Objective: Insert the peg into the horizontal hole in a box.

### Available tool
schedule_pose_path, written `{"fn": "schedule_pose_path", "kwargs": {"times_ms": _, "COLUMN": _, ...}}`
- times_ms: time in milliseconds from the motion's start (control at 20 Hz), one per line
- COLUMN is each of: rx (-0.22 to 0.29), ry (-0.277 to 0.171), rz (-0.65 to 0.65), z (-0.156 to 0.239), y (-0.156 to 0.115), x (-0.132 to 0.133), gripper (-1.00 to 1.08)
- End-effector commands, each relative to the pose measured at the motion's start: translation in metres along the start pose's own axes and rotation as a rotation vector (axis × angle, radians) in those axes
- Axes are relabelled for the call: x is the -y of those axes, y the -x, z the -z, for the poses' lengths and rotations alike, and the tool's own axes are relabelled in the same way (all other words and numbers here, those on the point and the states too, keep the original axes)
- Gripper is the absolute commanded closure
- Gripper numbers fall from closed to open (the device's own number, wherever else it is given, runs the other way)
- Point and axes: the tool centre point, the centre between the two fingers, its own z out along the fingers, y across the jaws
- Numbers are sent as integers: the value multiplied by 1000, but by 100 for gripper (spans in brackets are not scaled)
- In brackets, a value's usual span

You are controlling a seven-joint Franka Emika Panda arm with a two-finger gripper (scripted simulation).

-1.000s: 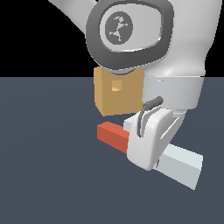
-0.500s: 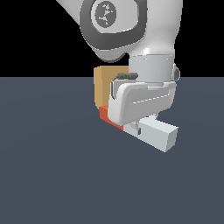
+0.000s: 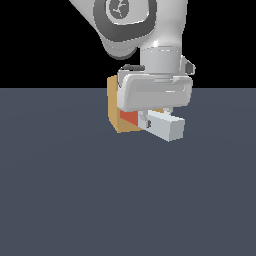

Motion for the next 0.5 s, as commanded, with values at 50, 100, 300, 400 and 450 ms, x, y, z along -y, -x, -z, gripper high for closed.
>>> {"fn": "schedule_pose_path", "kwargs": {"times_ms": 50, "rx": 2, "ry": 4, "rz": -61, "z": 15, "y": -18, "x": -11, "gripper": 108}}
{"fn": "schedule_pose_path", "kwargs": {"times_ms": 100, "rx": 2, "ry": 4, "rz": -76, "z": 18, "y": -23, "x": -14, "gripper": 108}}
{"fn": "schedule_pose_path", "kwargs": {"times_ms": 300, "rx": 2, "ry": 4, "rz": -126, "z": 28, "y": -37, "x": -24, "gripper": 108}}
{"fn": "schedule_pose_path", "kwargs": {"times_ms": 400, "rx": 2, "ry": 4, "rz": -146, "z": 32, "y": -43, "x": -28, "gripper": 108}}
{"fn": "schedule_pose_path", "kwargs": {"times_ms": 450, "rx": 2, "ry": 4, "rz": -155, "z": 34, "y": -45, "x": -30, "gripper": 108}}
